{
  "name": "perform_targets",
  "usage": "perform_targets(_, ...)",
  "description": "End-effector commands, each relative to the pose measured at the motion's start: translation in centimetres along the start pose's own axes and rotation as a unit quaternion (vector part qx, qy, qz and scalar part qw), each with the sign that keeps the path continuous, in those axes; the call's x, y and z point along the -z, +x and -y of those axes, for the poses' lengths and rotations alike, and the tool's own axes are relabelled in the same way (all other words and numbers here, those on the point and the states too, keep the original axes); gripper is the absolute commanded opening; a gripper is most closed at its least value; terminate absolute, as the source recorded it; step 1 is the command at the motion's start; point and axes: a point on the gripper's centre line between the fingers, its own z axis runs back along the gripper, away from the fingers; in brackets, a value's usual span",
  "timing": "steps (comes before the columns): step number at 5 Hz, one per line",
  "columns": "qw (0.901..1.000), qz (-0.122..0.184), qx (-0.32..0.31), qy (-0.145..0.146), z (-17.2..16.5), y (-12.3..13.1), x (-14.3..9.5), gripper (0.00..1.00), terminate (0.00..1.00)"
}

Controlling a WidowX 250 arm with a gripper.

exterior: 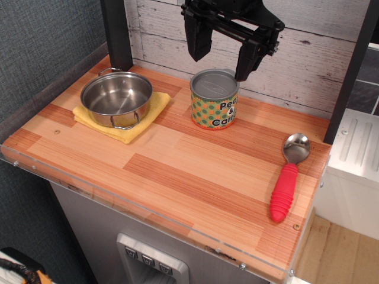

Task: Move the silver pot near the red spoon.

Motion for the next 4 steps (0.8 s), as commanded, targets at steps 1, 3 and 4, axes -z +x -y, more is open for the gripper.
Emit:
perform_targets(1,1.0,0.0,0.0,0.0,0.0,0.0,0.0,1.0,0.0)
perform_targets(3,0.9967,0.002,-0.081,0.006,-2.7,0.1,-0.6,1.0,0.0)
perform_targets(4,0.983,-0.011,-0.183,0.006,-5.5,-1.2,-0.3,1.0,0.0)
